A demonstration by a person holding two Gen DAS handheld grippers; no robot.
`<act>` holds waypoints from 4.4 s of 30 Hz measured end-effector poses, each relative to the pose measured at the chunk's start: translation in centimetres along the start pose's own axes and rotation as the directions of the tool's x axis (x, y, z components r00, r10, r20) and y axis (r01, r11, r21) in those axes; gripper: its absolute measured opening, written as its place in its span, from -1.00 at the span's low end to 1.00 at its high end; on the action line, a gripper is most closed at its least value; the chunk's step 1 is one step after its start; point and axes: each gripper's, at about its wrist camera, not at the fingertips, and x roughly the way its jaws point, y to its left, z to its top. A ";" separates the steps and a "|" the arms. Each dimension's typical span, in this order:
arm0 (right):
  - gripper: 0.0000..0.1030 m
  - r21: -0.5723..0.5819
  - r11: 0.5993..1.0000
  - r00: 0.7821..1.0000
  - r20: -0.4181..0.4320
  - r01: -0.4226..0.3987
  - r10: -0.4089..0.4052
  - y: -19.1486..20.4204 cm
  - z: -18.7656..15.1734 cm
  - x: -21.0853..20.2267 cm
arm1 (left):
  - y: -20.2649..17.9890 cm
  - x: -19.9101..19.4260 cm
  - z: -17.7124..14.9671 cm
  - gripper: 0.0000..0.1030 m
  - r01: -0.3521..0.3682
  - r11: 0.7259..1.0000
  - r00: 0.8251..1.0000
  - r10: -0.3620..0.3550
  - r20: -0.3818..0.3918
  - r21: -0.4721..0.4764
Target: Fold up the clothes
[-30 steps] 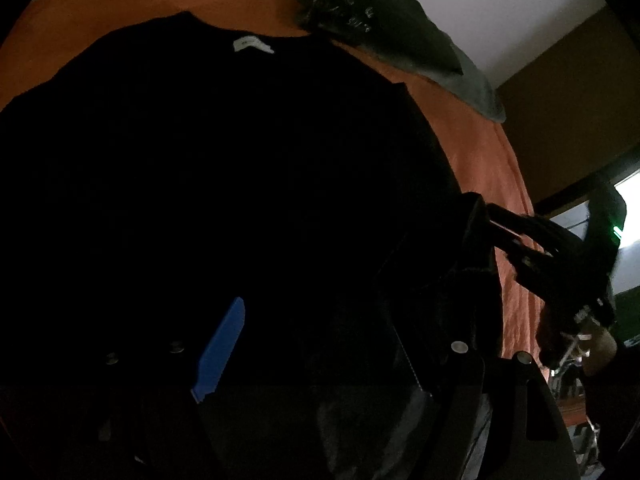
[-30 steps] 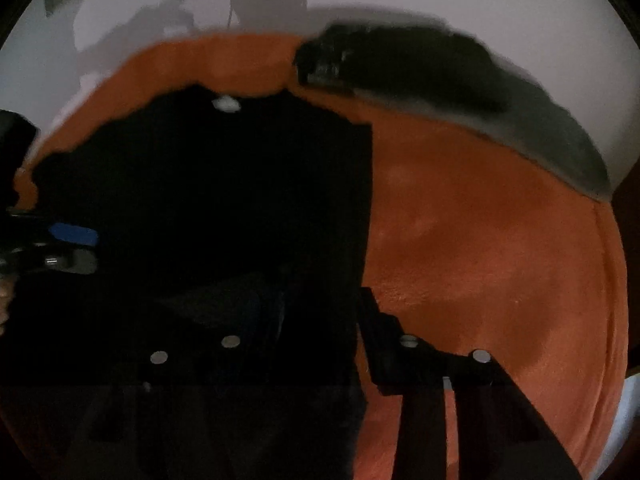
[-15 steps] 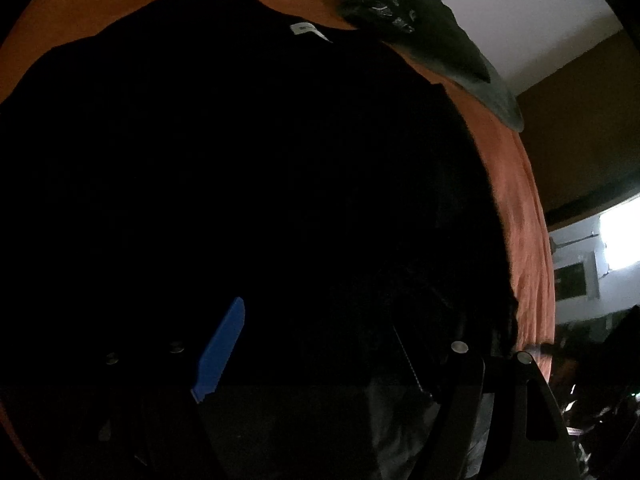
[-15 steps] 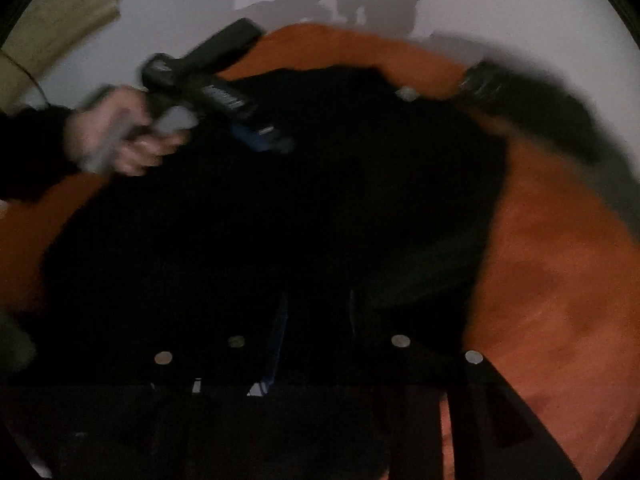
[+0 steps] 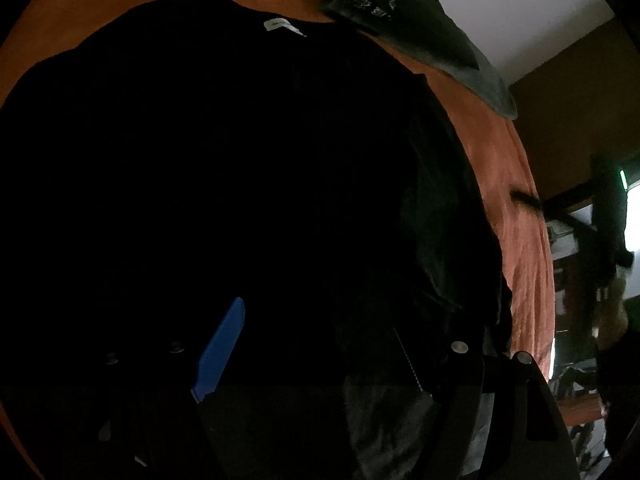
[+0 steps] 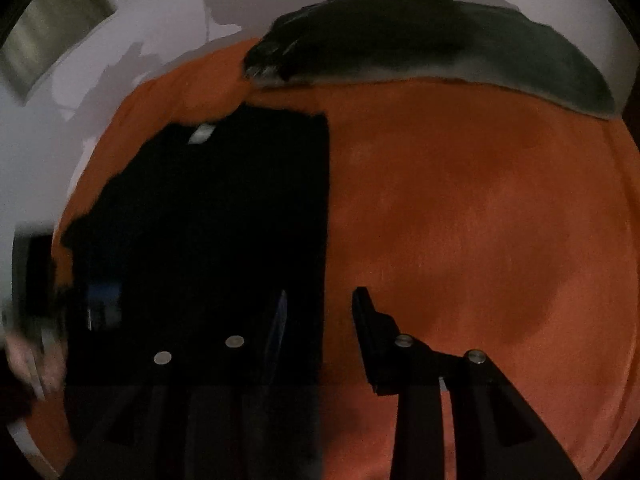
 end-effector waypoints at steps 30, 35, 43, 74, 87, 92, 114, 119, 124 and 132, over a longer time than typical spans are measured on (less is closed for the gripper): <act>-0.81 0.278 0.960 1.000 0.004 -0.024 0.024 -4.7 9.4 6.2 | 5.9 -2.5 -1.4 0.50 -0.015 0.997 1.000 0.016 0.003 -0.072; -0.49 0.145 0.989 0.999 -0.049 0.030 -0.023 -2.0 9.1 7.5 | 5.9 -2.3 -1.3 0.50 -0.012 0.997 1.000 0.011 -0.003 -0.074; -0.99 0.057 0.967 0.967 0.052 0.247 -0.250 -0.7 10.1 6.5 | 5.8 -2.3 -1.4 0.50 -0.009 0.998 1.000 0.009 -0.003 -0.068; -1.00 0.148 0.916 0.926 -0.002 0.373 -0.377 -1.6 12.5 8.7 | 7.0 -2.2 -2.1 0.50 0.009 0.997 1.000 -0.011 -0.028 -0.075; -0.41 0.247 0.954 0.970 0.126 0.170 -0.206 -2.2 9.9 1.9 | 7.0 -2.5 -2.3 0.50 0.016 0.995 1.000 -0.017 -0.015 -0.094; -0.41 0.251 0.961 0.971 0.178 0.113 -0.160 0.6 0.6 -2.5 | 5.2 -2.9 -1.4 0.50 0.105 0.992 0.994 -0.105 0.006 -0.071; -0.41 0.103 0.937 0.940 0.036 0.335 -0.340 -1.0 -13.8 -1.1 | -10.2 9.2 10.6 0.17 -0.158 0.955 0.984 0.130 0.122 0.253; -0.41 0.070 0.945 0.939 0.112 0.320 -0.326 -0.2 -13.7 -4.0 | -10.1 8.1 9.6 0.18 -0.188 0.944 0.977 0.150 0.154 0.272; -0.41 -0.046 0.961 0.960 0.077 0.274 -0.270 2.3 -13.7 -2.2 | -9.4 7.9 9.1 0.17 -0.203 0.930 0.975 0.163 0.150 0.308; -0.41 0.091 0.931 0.932 0.048 0.353 -0.358 -2.3 -13.8 -3.0 | -7.3 5.2 7.6 0.18 -0.210 0.936 0.973 0.173 0.150 0.282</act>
